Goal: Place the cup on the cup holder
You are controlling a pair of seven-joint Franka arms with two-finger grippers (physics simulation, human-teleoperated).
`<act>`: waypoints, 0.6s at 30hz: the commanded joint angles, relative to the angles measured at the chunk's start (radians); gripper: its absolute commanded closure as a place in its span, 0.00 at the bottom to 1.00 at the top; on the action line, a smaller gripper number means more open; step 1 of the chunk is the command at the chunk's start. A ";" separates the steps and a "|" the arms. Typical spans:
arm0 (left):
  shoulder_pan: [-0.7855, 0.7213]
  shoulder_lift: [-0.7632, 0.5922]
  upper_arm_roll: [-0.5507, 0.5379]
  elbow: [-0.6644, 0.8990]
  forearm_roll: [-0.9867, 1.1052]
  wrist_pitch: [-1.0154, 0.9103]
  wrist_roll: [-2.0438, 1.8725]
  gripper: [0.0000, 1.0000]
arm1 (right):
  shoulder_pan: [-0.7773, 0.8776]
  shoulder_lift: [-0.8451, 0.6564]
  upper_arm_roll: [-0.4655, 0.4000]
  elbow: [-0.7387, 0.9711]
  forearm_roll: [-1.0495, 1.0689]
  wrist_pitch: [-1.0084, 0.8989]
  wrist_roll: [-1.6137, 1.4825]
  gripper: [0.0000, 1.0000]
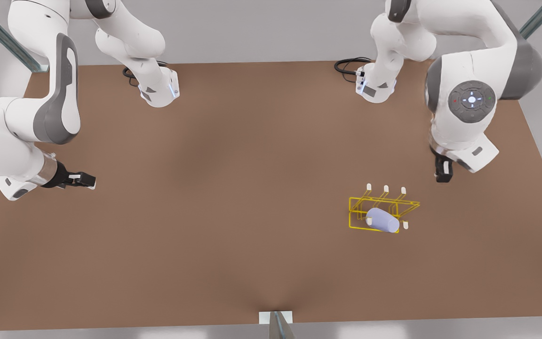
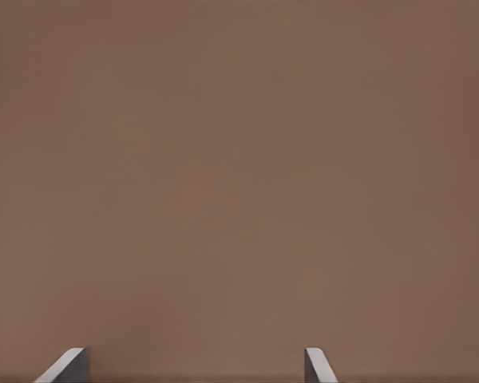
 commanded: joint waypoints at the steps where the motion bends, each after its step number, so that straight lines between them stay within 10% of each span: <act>1: 0.246 -0.063 -0.289 -0.062 -0.070 -0.024 1.569 0.00 | 0.000 -0.001 0.000 0.000 0.001 -0.001 -0.006 0.00; 18: 0.267 -0.049 -0.349 -0.071 -0.133 -0.062 1.259 0.00 | 0.000 -0.001 0.002 0.002 0.001 -0.013 -0.006 0.00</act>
